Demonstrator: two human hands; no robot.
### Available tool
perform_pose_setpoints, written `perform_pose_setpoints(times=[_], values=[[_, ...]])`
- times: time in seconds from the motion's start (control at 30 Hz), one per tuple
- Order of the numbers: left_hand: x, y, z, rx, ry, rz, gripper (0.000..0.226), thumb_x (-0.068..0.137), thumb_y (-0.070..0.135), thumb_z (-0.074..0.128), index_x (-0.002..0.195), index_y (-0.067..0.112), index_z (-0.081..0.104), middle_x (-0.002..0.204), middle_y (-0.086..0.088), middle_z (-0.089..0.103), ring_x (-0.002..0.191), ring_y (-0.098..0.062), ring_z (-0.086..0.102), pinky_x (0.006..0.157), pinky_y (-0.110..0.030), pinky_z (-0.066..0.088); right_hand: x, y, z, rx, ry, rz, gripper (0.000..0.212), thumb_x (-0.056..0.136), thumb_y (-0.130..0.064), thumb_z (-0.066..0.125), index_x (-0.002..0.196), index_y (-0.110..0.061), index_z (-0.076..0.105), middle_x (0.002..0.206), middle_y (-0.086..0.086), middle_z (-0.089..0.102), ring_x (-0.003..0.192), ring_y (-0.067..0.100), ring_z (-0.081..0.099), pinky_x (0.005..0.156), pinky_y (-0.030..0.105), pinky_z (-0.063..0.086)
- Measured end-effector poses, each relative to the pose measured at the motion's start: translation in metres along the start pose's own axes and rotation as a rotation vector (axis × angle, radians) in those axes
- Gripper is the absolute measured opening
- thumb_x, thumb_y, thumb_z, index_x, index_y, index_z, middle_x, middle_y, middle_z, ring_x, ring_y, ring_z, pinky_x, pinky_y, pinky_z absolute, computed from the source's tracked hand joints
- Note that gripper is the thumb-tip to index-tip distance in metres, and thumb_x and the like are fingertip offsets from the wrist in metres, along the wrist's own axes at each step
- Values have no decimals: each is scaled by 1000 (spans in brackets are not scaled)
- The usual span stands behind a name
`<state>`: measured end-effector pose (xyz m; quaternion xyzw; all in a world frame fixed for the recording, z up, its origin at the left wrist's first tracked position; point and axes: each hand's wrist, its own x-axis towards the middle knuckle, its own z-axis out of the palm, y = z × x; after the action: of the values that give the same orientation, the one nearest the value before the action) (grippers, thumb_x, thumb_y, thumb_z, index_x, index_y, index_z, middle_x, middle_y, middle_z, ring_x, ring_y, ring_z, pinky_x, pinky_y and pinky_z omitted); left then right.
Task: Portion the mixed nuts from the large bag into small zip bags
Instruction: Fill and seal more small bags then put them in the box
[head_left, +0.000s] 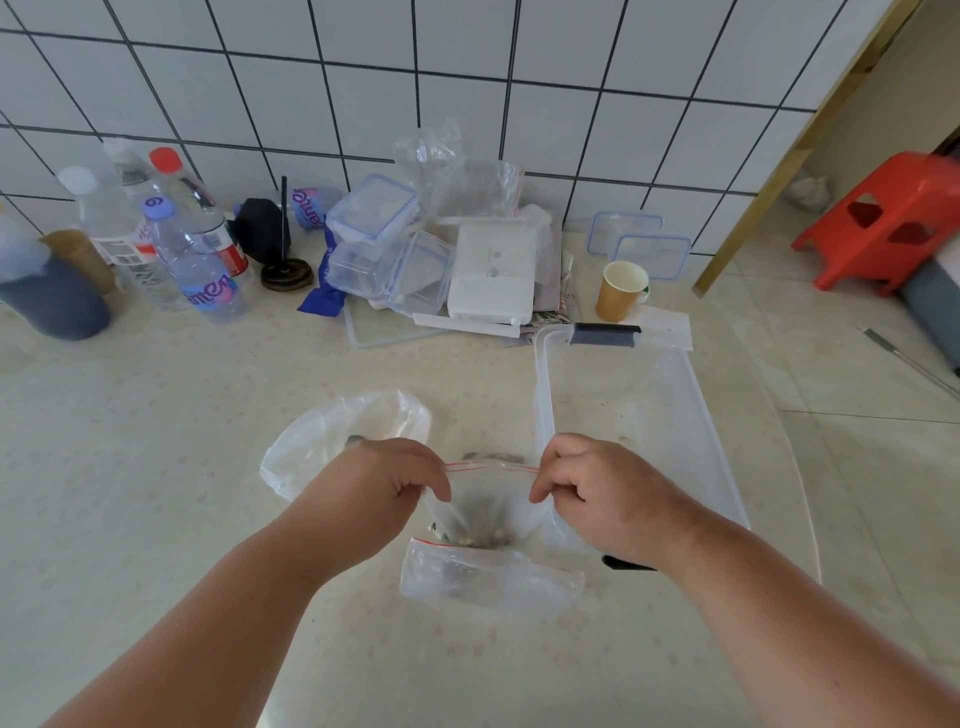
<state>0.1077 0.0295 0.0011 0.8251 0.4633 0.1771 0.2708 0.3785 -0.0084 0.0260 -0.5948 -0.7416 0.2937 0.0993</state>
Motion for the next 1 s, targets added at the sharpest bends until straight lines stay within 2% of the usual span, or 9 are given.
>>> perform_pose_setpoints(times=[0.1,0.2,0.27,0.33,0.4,0.47,0.67,0.87,1.0], values=[[-2,2,-2,40,-91,-35,46,90,-6,58,79,33,79,92,34,64,98,-19,62,89,-34,50,-6,-5,-1,-2,-40,-11,18,92,-23,58,89,-26,76,97,-18,57,77,5,57,68,14,39],[-7,5,-3,68,-180,-14,37,94,6,54,92,35,79,93,29,65,97,-2,56,99,-37,43,-11,-9,-2,-29,-118,-18,29,87,-53,64,85,-26,74,96,-15,55,87,5,57,76,20,45],[-10,7,-4,57,-230,-3,21,94,34,57,95,38,77,98,28,63,101,4,53,101,-36,41,-14,-11,-2,-58,-172,-17,38,81,-65,66,88,-28,73,98,-17,54,91,2,56,80,19,44],[-13,9,-5,56,-306,-33,39,83,70,52,97,42,76,103,31,59,103,7,53,95,-26,45,-17,-11,0,-83,-190,-14,41,76,-67,69,92,-29,73,99,-20,53,94,-3,53,83,18,43],[-14,9,-5,73,-371,-58,60,68,87,51,102,44,75,106,33,57,103,11,51,92,-19,44,-19,-12,2,-104,-185,-17,42,73,-66,73,93,-29,73,100,-20,53,95,-8,50,85,16,41],[-15,9,-3,98,-412,-49,62,63,87,58,104,44,74,107,33,55,103,14,50,91,-17,43,-20,-12,5,-112,-183,-29,42,71,-65,76,93,-30,73,100,-19,52,96,-9,48,87,16,41],[-15,11,1,140,-429,-44,30,75,62,77,96,43,67,103,27,55,101,12,49,90,-15,42,-22,-10,11,-171,-186,-68,32,73,-57,77,91,-31,74,100,-18,52,103,5,46,94,21,40],[-12,16,2,229,-306,-64,20,87,51,72,79,41,56,88,24,59,98,-2,59,111,-38,32,-19,-13,12,-201,-70,-102,8,84,-35,68,79,-29,70,89,-13,58,94,4,47,89,21,39],[-11,16,4,174,-188,-127,19,89,48,73,81,42,57,84,26,55,104,-14,55,100,-33,42,-15,-13,11,-175,25,-50,11,85,-30,68,76,-30,61,87,-11,57,92,8,51,80,19,40]])
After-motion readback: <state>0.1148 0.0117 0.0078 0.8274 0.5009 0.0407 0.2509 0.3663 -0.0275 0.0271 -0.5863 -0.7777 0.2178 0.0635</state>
